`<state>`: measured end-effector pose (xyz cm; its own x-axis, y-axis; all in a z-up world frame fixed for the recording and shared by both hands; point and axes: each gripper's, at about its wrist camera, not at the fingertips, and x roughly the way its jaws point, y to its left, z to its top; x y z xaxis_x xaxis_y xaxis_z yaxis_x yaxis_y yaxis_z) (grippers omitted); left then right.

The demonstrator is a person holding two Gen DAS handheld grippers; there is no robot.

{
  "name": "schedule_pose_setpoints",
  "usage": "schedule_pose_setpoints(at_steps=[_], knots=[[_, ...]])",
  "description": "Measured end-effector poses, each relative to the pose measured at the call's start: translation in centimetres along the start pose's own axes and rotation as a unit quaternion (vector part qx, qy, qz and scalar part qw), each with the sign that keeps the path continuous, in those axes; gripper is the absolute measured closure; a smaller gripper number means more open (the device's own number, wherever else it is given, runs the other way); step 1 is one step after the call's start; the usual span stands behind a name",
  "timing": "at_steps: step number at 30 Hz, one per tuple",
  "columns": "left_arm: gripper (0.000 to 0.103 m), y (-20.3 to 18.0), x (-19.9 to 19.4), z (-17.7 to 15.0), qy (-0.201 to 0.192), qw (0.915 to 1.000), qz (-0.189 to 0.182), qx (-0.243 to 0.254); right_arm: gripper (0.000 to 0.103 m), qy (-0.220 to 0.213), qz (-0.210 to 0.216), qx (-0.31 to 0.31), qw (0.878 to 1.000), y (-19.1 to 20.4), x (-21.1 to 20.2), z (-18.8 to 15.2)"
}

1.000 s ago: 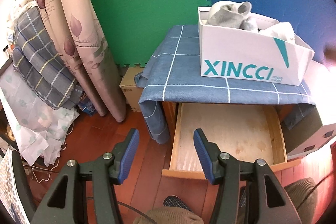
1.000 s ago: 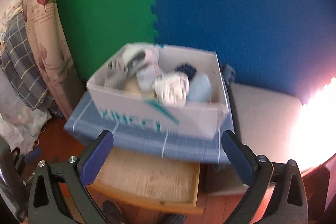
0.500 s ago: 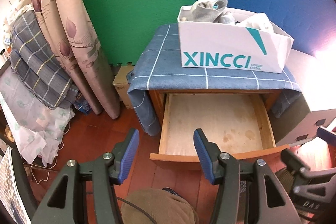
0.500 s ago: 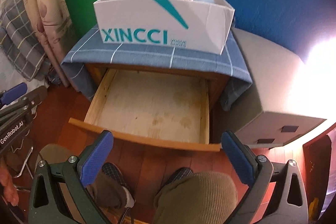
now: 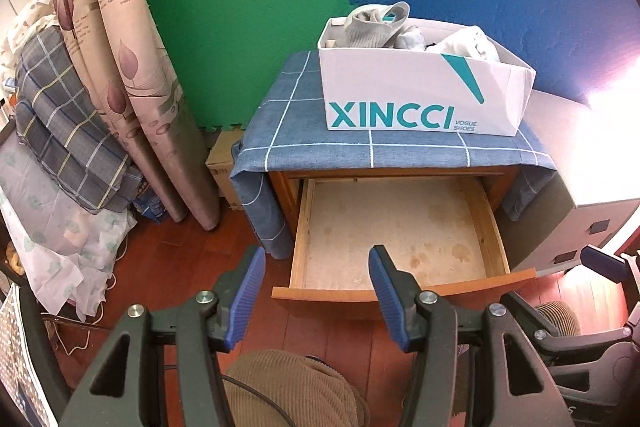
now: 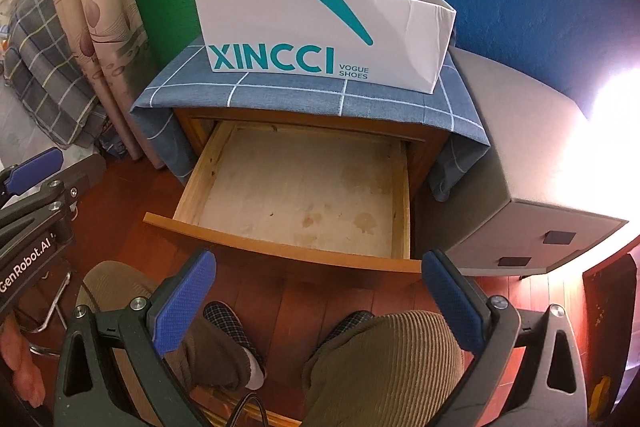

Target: Take underwear out of drawer

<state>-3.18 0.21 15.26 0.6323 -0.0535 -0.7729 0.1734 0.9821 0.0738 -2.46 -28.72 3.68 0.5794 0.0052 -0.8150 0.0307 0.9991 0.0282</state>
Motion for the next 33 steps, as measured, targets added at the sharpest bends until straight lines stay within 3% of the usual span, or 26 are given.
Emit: schedule_pose_setpoints(at_steps=[33], knots=[[0.048, -0.05, 0.17, -0.28, -0.008, 1.0, -0.002, -0.004, 0.001, 0.018, 0.001, -0.014, 1.0, 0.78, 1.01, -0.66]])
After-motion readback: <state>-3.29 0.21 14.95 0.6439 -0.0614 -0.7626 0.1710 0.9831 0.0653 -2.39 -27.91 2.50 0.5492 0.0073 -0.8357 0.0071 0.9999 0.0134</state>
